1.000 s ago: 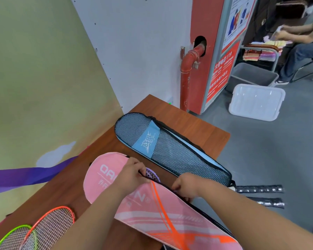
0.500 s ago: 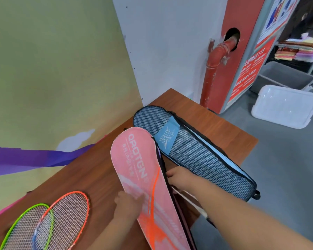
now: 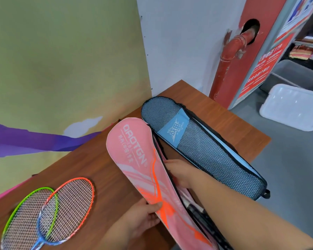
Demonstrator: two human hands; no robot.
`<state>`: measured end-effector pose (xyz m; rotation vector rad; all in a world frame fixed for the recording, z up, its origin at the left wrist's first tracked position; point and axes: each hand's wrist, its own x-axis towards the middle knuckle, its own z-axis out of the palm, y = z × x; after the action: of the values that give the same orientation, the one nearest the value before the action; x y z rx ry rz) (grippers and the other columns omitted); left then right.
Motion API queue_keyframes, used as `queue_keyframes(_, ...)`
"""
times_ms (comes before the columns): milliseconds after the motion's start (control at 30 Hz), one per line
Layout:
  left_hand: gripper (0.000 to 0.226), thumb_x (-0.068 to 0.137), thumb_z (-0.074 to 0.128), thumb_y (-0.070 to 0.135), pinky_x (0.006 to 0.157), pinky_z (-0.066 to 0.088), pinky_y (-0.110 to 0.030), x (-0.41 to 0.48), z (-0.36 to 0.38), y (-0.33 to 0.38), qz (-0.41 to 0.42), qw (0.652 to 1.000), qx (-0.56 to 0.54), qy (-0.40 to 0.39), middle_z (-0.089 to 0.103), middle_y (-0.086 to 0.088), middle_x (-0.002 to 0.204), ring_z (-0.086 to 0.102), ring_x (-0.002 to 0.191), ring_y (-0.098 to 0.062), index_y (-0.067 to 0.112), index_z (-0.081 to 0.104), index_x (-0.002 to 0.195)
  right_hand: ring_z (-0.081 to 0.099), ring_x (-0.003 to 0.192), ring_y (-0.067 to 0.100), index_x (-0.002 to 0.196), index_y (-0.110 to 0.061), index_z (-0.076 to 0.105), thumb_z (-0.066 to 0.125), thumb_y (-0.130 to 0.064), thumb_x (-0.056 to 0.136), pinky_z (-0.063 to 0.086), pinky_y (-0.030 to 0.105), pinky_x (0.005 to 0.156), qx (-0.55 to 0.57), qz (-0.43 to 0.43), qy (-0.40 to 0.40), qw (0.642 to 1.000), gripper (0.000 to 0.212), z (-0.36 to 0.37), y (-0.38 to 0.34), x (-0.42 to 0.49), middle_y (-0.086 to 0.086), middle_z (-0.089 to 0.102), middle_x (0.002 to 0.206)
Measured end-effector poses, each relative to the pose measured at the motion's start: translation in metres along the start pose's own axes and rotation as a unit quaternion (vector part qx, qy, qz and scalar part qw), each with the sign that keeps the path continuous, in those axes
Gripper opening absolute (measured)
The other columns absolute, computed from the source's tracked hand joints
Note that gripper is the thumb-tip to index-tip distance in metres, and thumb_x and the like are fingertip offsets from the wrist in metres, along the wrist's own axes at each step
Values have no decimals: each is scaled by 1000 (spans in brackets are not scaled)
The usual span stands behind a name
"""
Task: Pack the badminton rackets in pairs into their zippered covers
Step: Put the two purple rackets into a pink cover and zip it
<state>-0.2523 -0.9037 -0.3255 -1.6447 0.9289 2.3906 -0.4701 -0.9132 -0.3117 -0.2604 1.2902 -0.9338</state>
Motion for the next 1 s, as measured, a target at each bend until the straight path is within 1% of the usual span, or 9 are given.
queue_keyframes(133, 60, 70, 95, 35, 62, 48, -27, -2, 18, -11, 0, 998, -52, -26, 76, -7, 110, 68, 86, -19, 21, 70, 121, 75, 109, 35, 120, 3, 77, 80, -34, 93, 58, 52, 105, -4, 34, -4, 999, 47, 14, 5, 1, 24, 78, 117)
queue_keyframes(267, 54, 78, 87, 21, 99, 58, -50, 7, 40, -15, 23, 990, -139, -6, 75, -19, 121, 67, 122, -37, 5, 71, 127, 71, 123, 38, 133, -11, 74, 58, -74, 93, 49, 57, 115, 92, 43, 15, 995, 76, 23, 15, 12, 21, 75, 130)
queue_keyframes(433, 54, 83, 81, 21, 99, 56, -56, 14, 57, -17, 51, 973, -225, -14, 70, -28, 126, 63, 124, -46, -6, 68, 128, 72, 122, 37, 131, -9, 74, 47, -68, 101, 48, 57, 116, 90, 21, 45, 995, 71, 24, 11, 7, 22, 76, 127)
queue_keyframes(567, 48, 87, 78, 17, 104, 52, -59, 9, 65, -14, 62, 961, -270, -25, 70, -30, 125, 68, 117, -45, -8, 67, 127, 75, 115, 33, 124, -9, 75, 62, -79, 76, 52, 54, 112, 19, -5, 75, 997, 86, 3, 16, 24, 14, 80, 119)
queue_keyframes(633, 37, 93, 70, 12, 99, 56, -56, 3, 66, -11, 66, 959, -276, -5, 73, -28, 118, 74, 104, -41, -6, 68, 124, 78, 100, 28, 116, -6, 72, 60, -75, 83, 58, 43, 98, -26, 5, 96, 995, 77, 7, 7, 2, 12, 80, 108)
queue_keyframes(700, 33, 94, 68, 10, 90, 59, -52, 1, 63, -10, 63, 957, -280, 25, 75, -26, 114, 76, 93, -37, -5, 68, 124, 63, 64, 16, 102, -9, 66, 52, -61, 101, 48, 27, 66, -76, 16, 77, 994, 53, 9, -2, -24, 7, 67, 79)
queue_keyframes(767, 33, 95, 67, 10, 87, 59, -50, 0, 56, -13, 60, 957, -279, 51, 75, -26, 112, 75, 92, -37, -5, 67, 124, 54, 63, 17, 109, -13, 64, 44, -44, 111, 42, 29, 66, -160, 35, 62, 984, 38, -4, 0, -39, 3, 64, 78)
queue_keyframes(867, 27, 96, 66, 8, 88, 58, -51, 5, 36, -19, 68, 952, -280, 105, 77, -23, 102, 75, 81, -34, -5, 68, 120, 64, 87, 24, 114, -8, 73, 54, -28, 101, 47, 37, 81, -339, 62, 72, 936, 30, -36, 15, -59, 13, 78, 110)
queue_keyframes(1000, 30, 92, 69, 2, 80, 62, -48, 7, 8, -31, 86, 949, -232, 197, 74, -23, 110, 72, 83, -32, -5, 68, 121, 57, 73, 21, 121, -3, 74, 66, -40, 97, 44, 23, 55, -533, 99, 26, 840, 44, -60, 41, -97, 16, 73, 97)
